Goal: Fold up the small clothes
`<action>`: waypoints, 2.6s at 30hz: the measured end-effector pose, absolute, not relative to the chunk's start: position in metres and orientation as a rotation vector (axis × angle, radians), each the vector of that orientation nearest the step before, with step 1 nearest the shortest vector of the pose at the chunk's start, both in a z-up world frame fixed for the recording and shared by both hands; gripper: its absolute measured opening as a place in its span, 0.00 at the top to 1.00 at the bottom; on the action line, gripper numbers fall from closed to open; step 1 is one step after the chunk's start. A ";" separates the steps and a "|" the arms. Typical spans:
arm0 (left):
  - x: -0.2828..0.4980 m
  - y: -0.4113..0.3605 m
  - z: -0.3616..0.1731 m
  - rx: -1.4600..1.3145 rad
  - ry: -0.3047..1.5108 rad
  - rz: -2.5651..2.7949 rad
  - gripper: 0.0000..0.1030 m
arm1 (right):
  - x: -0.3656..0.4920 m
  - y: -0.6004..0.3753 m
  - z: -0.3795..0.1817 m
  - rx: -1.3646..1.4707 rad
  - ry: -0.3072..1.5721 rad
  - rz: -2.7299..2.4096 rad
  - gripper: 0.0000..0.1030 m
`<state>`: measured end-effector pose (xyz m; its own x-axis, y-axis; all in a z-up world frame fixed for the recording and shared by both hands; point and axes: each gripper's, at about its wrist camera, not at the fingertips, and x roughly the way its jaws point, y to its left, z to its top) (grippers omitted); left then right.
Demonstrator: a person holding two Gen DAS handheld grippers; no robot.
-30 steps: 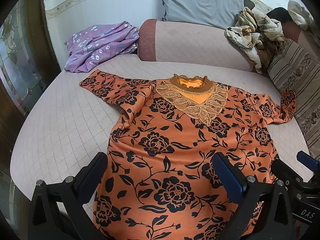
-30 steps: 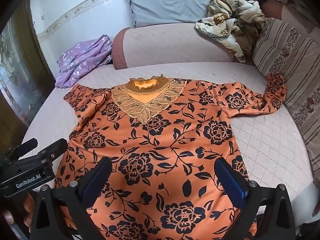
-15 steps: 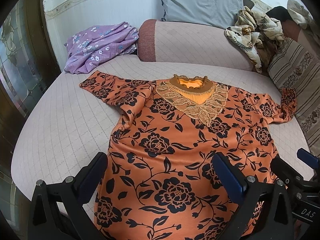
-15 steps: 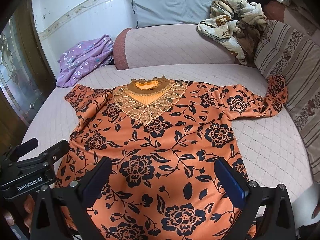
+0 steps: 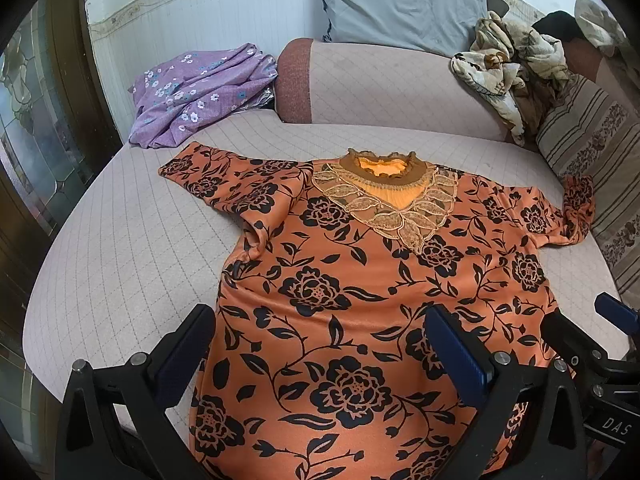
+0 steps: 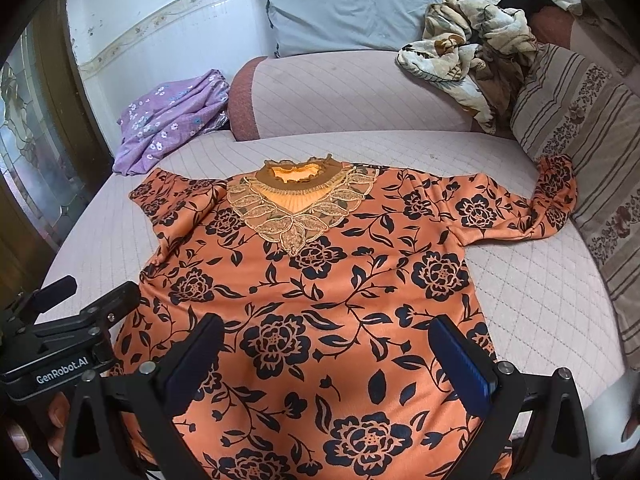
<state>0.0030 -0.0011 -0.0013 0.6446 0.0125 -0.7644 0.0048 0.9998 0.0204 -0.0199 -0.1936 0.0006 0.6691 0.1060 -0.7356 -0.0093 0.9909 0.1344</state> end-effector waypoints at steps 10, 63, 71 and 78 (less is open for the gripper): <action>0.003 0.000 -0.001 0.022 0.873 0.004 0.00 | -0.019 -0.193 0.000 0.122 0.836 0.067 0.00; 0.094 0.216 -0.104 -0.286 1.002 0.446 0.00 | 0.093 -0.519 -0.069 0.616 0.833 -0.326 0.10; 0.118 0.217 -0.136 -0.210 0.970 0.496 0.00 | 0.195 -0.586 -0.085 0.460 0.833 -0.518 0.15; 0.117 0.220 -0.136 -0.215 0.952 0.501 0.00 | 0.247 -0.607 -0.134 0.397 0.991 -0.662 0.71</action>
<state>0.1175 0.2200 -0.1362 0.4770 0.3145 -0.8207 -0.4990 0.8656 0.0417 0.2469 -0.6070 -0.1338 0.3782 -0.3285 -0.8655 0.6734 0.7392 0.0137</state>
